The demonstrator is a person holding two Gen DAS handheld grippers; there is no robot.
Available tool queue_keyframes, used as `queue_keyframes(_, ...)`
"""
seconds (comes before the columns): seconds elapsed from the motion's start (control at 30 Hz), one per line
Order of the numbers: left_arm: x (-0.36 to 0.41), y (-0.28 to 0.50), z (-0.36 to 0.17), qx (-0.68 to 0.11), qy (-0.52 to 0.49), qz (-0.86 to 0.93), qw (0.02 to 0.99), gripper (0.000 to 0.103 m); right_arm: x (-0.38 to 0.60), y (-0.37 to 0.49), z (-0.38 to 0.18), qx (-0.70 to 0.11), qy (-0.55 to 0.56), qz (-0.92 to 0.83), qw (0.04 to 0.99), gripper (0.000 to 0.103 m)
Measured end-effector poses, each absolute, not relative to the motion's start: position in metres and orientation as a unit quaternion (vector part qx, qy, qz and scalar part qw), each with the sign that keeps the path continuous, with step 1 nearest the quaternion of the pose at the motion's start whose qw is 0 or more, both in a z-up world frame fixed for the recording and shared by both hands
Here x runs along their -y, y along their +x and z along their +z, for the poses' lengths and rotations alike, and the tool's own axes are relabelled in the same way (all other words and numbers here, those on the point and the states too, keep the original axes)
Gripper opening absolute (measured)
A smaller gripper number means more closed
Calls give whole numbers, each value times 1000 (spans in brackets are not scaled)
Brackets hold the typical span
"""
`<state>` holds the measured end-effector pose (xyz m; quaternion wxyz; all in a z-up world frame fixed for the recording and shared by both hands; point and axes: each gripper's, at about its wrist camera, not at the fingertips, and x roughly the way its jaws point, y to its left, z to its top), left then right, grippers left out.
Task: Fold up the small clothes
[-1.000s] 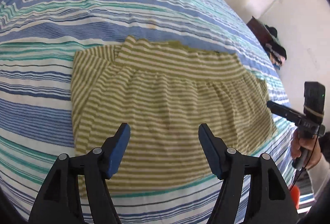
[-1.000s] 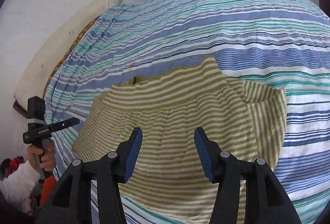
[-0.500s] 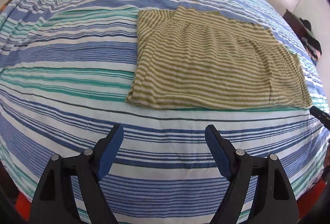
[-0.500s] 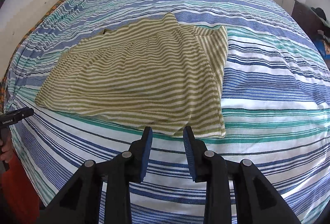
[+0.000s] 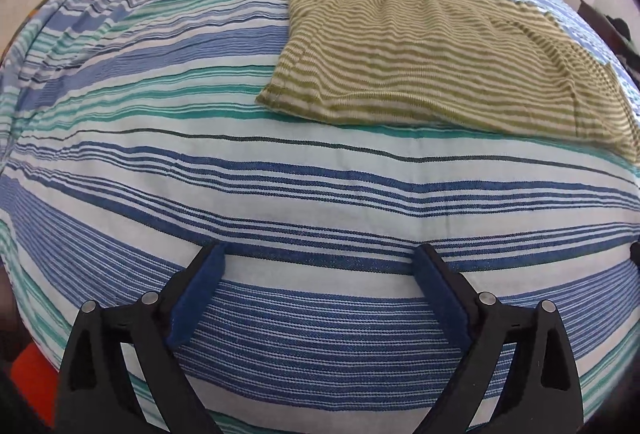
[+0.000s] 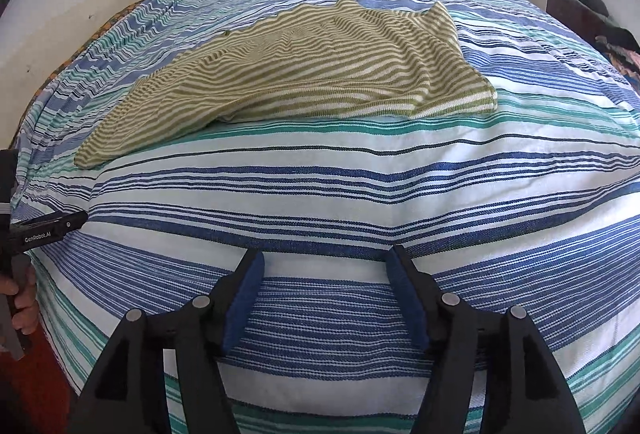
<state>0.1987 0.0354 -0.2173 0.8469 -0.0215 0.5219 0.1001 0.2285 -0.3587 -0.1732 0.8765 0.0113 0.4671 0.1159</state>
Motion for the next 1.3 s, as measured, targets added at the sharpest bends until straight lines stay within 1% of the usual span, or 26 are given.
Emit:
queue_keyframes(0.3, -36, 197, -223, -515, -18, 106, 850, 102, 359, 224, -176, -454, 16, 120, 883, 65)
queue_keyframes(0.47, -35, 193, -220, -508, -12, 101, 855, 102, 361, 221, -177, -453, 18, 124, 883, 66)
queue_keyframes(0.57, -27, 184, -213, -508, 11, 91, 856, 101, 360, 222, -177, -454, 21, 129, 881, 69)
queue_keyframes(0.67, -13, 173, -206, -506, 57, 78, 857, 100, 362, 222, -173, -459, 31, 134, 878, 72)
queue_keyframes(0.83, 14, 163, -191, -502, 87, 62, 858, 100, 379, 227, -168, -467, 95, 158, 865, 73)
queue_keyframes(0.97, 60, 170, -177, -483, 119, 19, 867, 100, 409, 228, -157, -460, 186, 166, 852, 72)
queue_keyframes(1.07, 111, 191, -167, -463, 150, -31, 873, 100, 441, 221, -138, -413, 221, 132, 874, 72)
queue_keyframes(1.2, 202, 229, -156, -424, 187, -107, 880, 100, 491, 212, -120, -361, 267, 77, 890, 72)
queue_keyframes(1.23, 228, 238, -156, -415, 199, -124, 879, 97, 501, 210, -119, -355, 278, 64, 890, 72)
queue_keyframes(1.27, 253, 246, -156, -407, 209, -141, 878, 93, 511, 209, -117, -349, 291, 55, 889, 72)
queue_keyframes(1.3, 277, 256, -158, -403, 218, -160, 874, 91, 519, 207, -117, -344, 304, 48, 887, 72)
